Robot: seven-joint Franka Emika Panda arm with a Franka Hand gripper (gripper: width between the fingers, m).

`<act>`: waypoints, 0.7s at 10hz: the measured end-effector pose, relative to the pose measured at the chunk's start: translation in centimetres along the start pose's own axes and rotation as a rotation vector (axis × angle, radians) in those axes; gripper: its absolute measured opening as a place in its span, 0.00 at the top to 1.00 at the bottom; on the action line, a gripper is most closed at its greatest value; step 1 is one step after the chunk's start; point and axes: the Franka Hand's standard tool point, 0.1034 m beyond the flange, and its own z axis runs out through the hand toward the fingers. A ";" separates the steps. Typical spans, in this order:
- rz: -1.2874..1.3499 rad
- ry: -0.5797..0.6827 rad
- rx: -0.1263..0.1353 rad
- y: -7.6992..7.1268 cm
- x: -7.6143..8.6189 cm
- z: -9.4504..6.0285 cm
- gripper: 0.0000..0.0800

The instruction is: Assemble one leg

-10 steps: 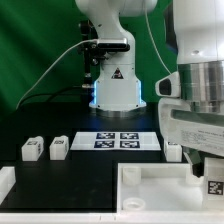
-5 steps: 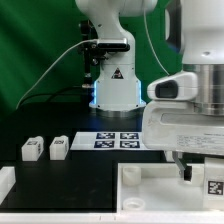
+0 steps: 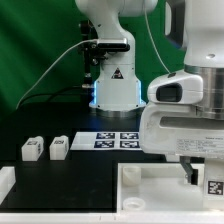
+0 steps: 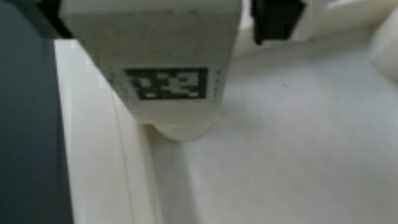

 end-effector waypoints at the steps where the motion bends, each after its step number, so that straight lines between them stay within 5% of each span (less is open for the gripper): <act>1: 0.109 0.000 0.000 0.0 0.0 0.0 0.64; 3: 0.330 -0.001 -0.004 0.0 0.2 0.1 0.64; 5: 0.777 -0.005 -0.038 0.0 0.1 0.1 0.64; 7: 1.264 -0.019 -0.031 0.3 -0.1 0.1 0.64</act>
Offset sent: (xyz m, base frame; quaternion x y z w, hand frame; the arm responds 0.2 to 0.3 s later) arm 0.0206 -0.0011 -0.0013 -0.0587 0.0502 0.4143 0.9068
